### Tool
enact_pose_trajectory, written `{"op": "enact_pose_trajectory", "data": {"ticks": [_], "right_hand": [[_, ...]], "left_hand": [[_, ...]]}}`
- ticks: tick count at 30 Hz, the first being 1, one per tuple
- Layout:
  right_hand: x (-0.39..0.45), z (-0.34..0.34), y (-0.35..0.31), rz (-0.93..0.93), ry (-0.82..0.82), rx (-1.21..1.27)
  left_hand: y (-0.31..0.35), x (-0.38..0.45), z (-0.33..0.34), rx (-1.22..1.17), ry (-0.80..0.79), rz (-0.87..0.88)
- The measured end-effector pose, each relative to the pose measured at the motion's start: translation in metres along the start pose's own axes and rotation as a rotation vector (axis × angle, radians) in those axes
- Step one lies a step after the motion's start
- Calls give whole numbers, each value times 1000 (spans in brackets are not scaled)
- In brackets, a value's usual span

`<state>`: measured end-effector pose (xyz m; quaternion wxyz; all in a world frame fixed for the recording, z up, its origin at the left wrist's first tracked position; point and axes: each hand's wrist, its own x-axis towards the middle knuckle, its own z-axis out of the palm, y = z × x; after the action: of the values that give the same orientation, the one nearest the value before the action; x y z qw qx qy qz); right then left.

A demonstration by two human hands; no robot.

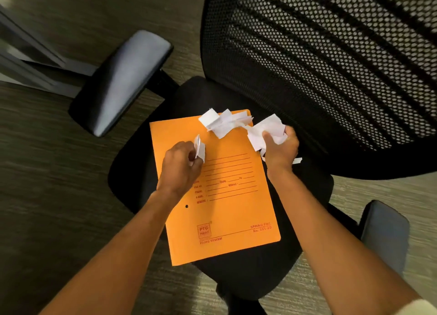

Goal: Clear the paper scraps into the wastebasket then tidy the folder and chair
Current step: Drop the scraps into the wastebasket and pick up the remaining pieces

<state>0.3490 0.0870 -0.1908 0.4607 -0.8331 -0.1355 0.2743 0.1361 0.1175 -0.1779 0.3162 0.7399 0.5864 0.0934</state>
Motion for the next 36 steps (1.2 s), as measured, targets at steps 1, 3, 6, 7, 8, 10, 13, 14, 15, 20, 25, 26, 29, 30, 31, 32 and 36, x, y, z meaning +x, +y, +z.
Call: {"op": "enact_pose_trajectory", "data": {"ticks": [1, 3, 6, 7, 8, 10, 13, 14, 15, 20, 25, 26, 29, 30, 31, 32, 36], "right_hand": [[-8, -1, -3, 8, -12, 39], [-27, -2, -6, 55, -55, 147], [-57, -2, -8, 113, -128, 250], [-67, 0, -7, 124, -160, 260], [-78, 2, -6, 141, -190, 263], [-96, 8, -2, 177, -255, 268], [-130, 22, 6, 205, -339, 217], [-142, 25, 8, 214, -363, 204], [-152, 28, 9, 220, -392, 196], [-217, 47, 21, 219, -546, 132], [-287, 65, 44, 203, -674, 23], [-303, 67, 49, 217, -707, -3], [-351, 74, 64, 265, -799, -71], [-365, 75, 68, 274, -825, -94], [-382, 77, 74, 281, -851, -120], [-398, 78, 78, 285, -875, -151], [-466, 80, 99, 288, -963, -260]], "left_hand": [[0, -4, -4, -29, 19, -14], [-1, -14, -13, -81, 50, -51], [-10, -28, -23, -168, 69, -113], [-14, -34, -27, -203, 71, -136], [-19, -42, -32, -232, 77, -158], [-28, -57, -39, -266, 86, -192], [-46, -87, -54, -302, 115, -215], [-54, -98, -59, -314, 129, -228], [-61, -107, -62, -322, 138, -247], [-105, -171, -82, -333, 204, -366], [-139, -238, -100, -432, 176, -579], [-146, -254, -102, -461, 166, -614], [-171, -299, -106, -563, 180, -774], [-180, -310, -106, -559, 193, -823], [-190, -324, -107, -543, 202, -876], [-201, -340, -108, -539, 212, -922], [-235, -413, -107, -515, 311, -919]]}}
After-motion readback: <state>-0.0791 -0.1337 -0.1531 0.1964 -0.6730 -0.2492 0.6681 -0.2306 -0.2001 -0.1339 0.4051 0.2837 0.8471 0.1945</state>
